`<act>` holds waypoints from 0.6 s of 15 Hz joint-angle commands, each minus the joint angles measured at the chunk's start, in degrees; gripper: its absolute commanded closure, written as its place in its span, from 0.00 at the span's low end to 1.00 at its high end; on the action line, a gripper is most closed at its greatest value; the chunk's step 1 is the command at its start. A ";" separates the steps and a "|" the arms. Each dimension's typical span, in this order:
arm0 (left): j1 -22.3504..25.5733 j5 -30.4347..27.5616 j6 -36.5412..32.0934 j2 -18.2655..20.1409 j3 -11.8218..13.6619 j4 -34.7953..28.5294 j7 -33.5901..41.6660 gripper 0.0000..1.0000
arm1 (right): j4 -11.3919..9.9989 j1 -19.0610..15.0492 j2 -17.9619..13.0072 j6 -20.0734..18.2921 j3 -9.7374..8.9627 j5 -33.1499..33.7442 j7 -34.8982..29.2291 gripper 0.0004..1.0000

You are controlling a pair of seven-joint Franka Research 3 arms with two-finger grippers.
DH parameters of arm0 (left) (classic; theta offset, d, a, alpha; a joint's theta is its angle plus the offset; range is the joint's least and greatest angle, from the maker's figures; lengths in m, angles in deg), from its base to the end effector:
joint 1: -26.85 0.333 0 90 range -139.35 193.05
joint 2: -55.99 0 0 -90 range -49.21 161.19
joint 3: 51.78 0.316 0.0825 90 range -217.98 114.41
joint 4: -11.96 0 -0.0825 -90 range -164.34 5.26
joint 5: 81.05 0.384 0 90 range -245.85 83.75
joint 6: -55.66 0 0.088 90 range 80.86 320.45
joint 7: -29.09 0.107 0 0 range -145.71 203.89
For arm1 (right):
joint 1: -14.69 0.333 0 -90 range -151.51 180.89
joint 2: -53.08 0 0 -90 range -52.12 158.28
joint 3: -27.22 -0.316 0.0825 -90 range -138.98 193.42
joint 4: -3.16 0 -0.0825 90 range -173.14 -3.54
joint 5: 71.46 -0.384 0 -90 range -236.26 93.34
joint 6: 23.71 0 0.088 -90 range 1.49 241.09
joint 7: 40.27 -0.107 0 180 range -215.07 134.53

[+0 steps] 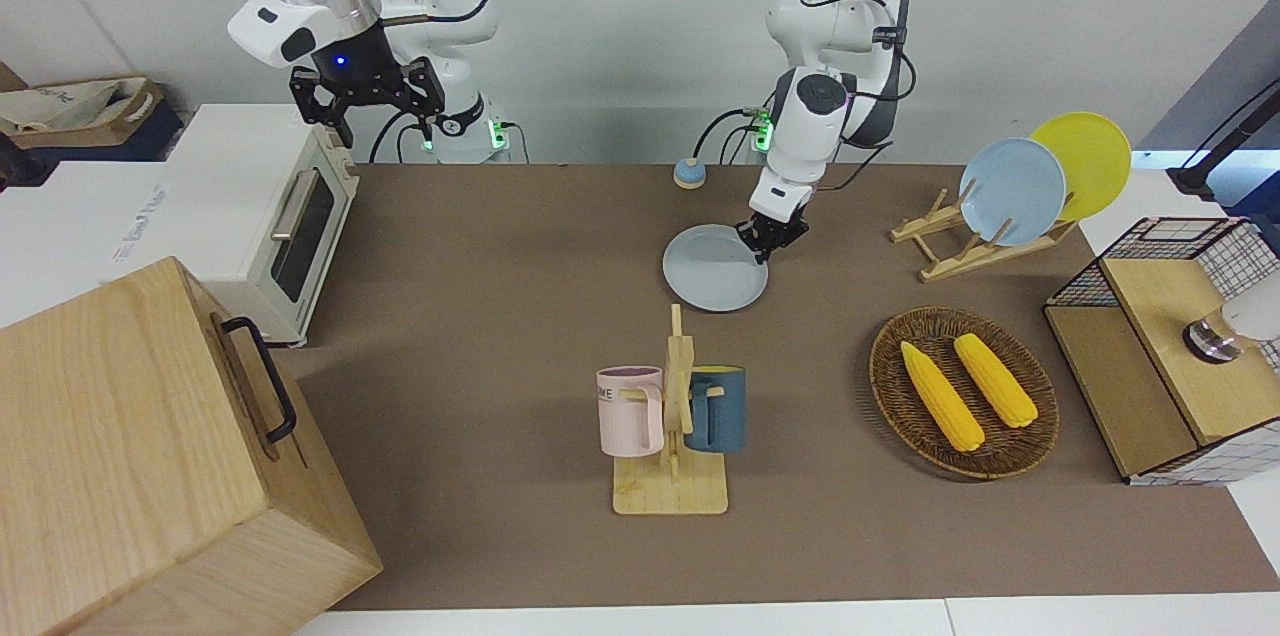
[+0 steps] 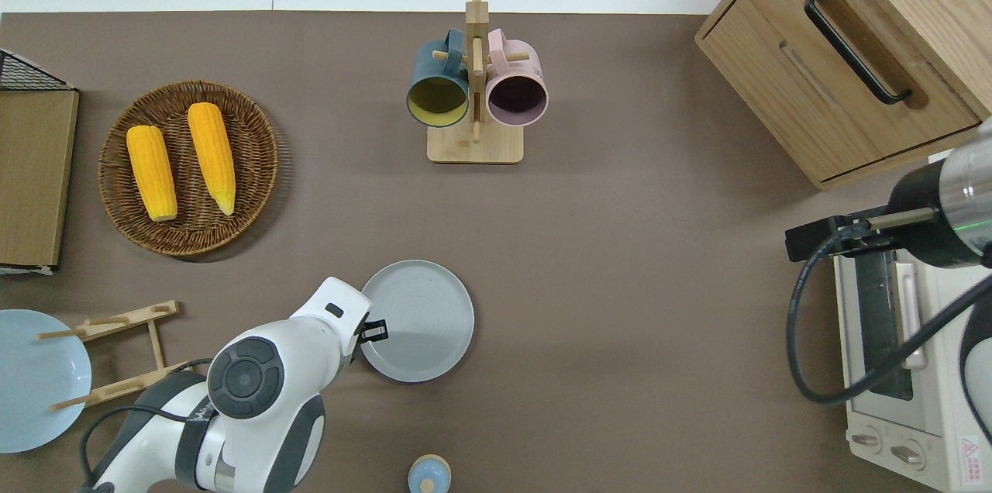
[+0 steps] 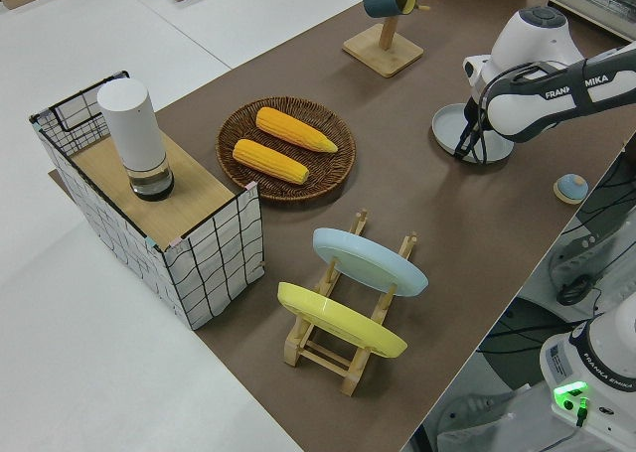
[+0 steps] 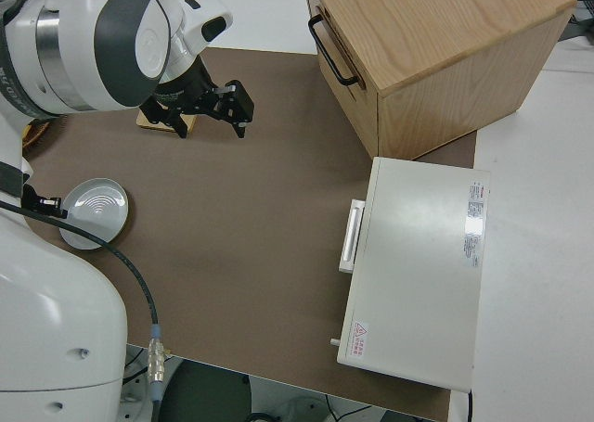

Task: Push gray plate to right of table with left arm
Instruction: 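Push the gray plate with the left gripper away from the basket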

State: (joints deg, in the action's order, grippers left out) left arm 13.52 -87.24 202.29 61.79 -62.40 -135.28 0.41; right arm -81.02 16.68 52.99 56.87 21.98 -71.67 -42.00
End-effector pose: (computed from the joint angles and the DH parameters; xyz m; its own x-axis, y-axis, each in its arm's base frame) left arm 0.4134 -0.1809 0.3075 0.9838 0.1714 0.0534 0.1666 -0.9824 0.0845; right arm 0.5324 0.0680 0.6585 0.9935 0.0962 -0.0613 0.0963 -0.9954 -0.0017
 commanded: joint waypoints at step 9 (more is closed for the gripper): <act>-2.84 0.91 0.76 -5.97 -7.75 6.25 -17.18 1.00 | 0.07 -0.67 -0.35 -0.69 -0.30 -0.58 0.15 0.02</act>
State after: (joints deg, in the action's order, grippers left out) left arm 12.28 -87.24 202.47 58.97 -69.73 -131.78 -12.33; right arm -81.02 16.68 52.99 56.87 21.98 -71.67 -42.00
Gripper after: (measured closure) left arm 0.969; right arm 0.013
